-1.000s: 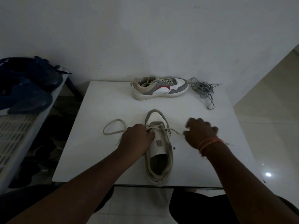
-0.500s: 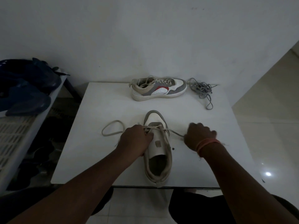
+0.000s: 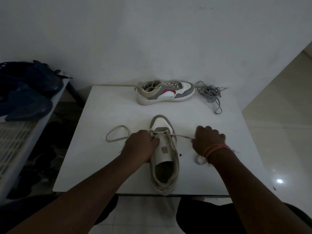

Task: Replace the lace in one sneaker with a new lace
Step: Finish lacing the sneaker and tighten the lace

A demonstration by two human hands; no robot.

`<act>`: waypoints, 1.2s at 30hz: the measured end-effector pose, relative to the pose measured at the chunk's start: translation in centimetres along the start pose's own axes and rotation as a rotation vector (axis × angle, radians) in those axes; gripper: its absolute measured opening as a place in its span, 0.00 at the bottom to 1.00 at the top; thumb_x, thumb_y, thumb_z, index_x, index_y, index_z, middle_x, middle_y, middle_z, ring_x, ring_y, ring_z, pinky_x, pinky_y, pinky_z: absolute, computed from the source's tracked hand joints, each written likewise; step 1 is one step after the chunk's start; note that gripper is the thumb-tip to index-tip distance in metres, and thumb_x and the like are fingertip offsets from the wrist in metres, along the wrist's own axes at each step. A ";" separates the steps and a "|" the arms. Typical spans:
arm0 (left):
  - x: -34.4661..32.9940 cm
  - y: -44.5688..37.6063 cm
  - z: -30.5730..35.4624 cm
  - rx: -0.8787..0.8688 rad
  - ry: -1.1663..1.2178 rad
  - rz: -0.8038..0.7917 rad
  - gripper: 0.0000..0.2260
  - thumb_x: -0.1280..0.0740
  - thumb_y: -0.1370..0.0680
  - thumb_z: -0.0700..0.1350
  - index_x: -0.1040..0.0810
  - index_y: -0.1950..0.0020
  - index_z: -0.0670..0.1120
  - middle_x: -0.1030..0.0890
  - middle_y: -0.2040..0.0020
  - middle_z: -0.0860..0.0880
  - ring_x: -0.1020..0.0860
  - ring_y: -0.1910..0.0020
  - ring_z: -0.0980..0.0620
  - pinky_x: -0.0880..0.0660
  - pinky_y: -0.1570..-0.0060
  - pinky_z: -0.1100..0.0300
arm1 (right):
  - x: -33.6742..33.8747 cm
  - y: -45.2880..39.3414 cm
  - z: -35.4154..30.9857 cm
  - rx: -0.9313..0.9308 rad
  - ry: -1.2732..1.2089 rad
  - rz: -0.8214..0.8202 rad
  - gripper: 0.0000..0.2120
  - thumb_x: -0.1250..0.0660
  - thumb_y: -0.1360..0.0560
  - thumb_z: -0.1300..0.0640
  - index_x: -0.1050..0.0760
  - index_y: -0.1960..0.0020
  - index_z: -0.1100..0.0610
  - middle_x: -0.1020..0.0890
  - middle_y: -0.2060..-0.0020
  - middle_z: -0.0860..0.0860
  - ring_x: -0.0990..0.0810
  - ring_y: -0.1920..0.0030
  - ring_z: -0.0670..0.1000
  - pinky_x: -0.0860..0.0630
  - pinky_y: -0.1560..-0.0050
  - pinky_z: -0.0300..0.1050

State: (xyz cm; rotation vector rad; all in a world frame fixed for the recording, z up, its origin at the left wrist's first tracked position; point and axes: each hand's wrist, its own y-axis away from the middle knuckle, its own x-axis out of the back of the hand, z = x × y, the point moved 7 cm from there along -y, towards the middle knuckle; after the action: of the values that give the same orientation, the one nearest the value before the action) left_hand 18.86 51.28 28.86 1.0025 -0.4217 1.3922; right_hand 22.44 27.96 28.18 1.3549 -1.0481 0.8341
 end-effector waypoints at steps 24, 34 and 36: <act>0.3 -0.9 -0.4 -0.110 -0.201 -0.012 0.14 0.40 0.16 0.53 0.27 0.56 0.47 0.20 0.48 0.40 0.22 0.48 0.39 0.30 0.55 0.53 | 0.2 1.3 -6.1 0.456 -0.326 -0.082 0.09 0.40 0.18 0.52 0.27 0.55 0.52 0.24 0.58 0.52 0.22 0.58 0.53 0.23 0.53 0.51; 1.1 -1.7 -1.0 0.084 0.227 -0.147 0.14 0.39 0.19 0.47 0.28 0.63 0.44 0.28 0.65 0.45 0.33 0.69 0.50 0.39 0.67 0.56 | 0.6 1.0 -4.5 0.277 -0.251 0.013 0.07 0.38 0.25 0.59 0.31 0.61 0.52 0.23 0.62 0.50 0.25 0.59 0.55 0.34 0.60 0.44; 1.2 -2.2 -1.9 0.131 0.296 -0.164 0.12 0.39 0.19 0.47 0.28 0.61 0.44 0.29 0.65 0.45 0.35 0.71 0.50 0.40 0.67 0.56 | 0.7 0.9 -4.0 0.249 -0.243 0.022 0.05 0.38 0.26 0.60 0.28 0.59 0.53 0.21 0.59 0.51 0.24 0.57 0.56 0.35 0.60 0.44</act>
State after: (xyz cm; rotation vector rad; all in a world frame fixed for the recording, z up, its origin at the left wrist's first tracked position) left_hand 20.61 53.84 28.00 0.8964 -0.0281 1.4049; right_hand 22.28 31.87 29.45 1.6902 -1.1767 0.8522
